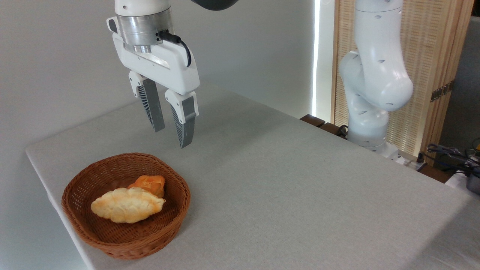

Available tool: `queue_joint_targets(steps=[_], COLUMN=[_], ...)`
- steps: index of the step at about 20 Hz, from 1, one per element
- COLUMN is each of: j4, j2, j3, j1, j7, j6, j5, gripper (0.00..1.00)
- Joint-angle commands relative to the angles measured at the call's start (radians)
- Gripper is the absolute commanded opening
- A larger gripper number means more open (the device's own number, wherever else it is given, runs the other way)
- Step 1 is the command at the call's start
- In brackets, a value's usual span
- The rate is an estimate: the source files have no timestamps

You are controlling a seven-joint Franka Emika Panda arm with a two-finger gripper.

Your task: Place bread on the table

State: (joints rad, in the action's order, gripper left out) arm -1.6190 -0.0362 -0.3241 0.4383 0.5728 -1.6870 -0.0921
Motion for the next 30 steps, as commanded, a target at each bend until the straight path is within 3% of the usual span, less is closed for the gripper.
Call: queue_joint_targets(steps=[1, 25, 30], j4=[-0.001, 0.017, -0.065], j2=[-0.008, -0.045, -0.048], j3=[-0.003, -0.010, -0.003], j1=[0.006, 0.002, 0.010], j7=[0.012, 0.012, 0.012], j6=[0.035, -0.022, -0.184], j5=[0.011, 0.002, 0.000], gripper=[1.00, 1.00, 1.00])
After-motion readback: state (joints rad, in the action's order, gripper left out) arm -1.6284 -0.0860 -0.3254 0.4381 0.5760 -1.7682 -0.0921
